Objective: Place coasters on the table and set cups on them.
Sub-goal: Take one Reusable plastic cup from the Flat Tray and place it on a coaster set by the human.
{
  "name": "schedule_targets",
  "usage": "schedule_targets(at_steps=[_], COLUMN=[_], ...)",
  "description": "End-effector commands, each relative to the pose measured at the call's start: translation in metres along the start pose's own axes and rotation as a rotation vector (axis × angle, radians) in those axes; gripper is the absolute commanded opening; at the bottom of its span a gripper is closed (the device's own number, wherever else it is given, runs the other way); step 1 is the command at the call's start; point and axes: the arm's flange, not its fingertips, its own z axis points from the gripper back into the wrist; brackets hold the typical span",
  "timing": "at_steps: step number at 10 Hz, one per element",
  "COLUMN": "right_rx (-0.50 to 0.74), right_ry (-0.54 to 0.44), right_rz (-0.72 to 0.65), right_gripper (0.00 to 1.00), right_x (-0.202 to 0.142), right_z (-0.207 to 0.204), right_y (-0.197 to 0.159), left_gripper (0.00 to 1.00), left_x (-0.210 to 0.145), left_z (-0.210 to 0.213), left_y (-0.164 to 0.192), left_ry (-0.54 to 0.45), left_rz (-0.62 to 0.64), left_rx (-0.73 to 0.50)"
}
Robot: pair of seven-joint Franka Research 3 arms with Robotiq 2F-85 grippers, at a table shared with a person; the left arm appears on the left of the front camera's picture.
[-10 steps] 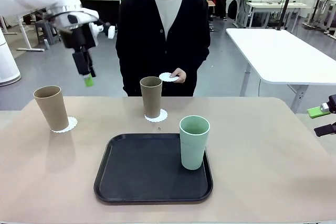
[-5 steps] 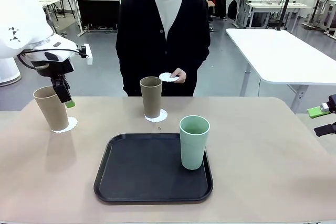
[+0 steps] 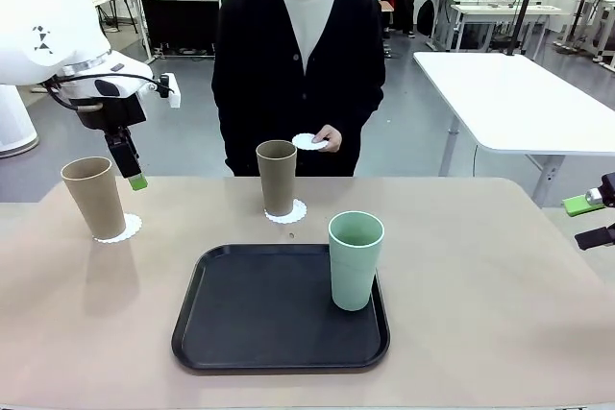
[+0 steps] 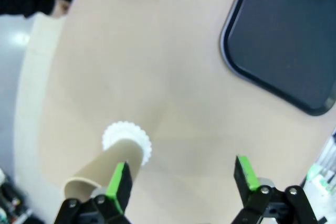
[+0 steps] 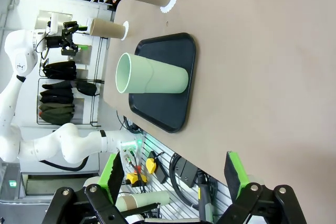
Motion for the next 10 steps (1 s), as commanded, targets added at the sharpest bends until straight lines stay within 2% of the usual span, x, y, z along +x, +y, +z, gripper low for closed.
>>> schedule_targets(at_steps=[1, 6, 7, 8, 10], right_rx=[0.011, 0.011, 0.011, 0.011, 0.011], right_ry=[-0.004, -0.004, -0.004, -0.004, -0.004], right_rz=[0.001, 0.001, 0.001, 0.001, 0.001], right_gripper=[1.00, 1.00, 1.00, 1.00, 1.00], right_x=[0.000, 0.000, 0.000, 0.000, 0.000], right_z=[0.000, 0.000, 0.000, 0.000, 0.000], right_y=[0.000, 0.000, 0.000, 0.000, 0.000], left_gripper=[1.00, 1.00, 1.00, 1.00, 1.00], left_x=[-0.002, 0.000, -0.027, -0.051, -0.108], left_z=[0.002, 0.000, 0.019, 0.033, 0.047], left_y=[0.003, 0.000, 0.003, 0.009, -0.008], left_ry=[-0.014, 0.000, -0.105, -0.175, -0.354], left_rz=[-0.010, 0.001, 0.233, 0.362, 0.472], left_rx=[-0.023, 0.000, -0.058, -0.166, -0.302])
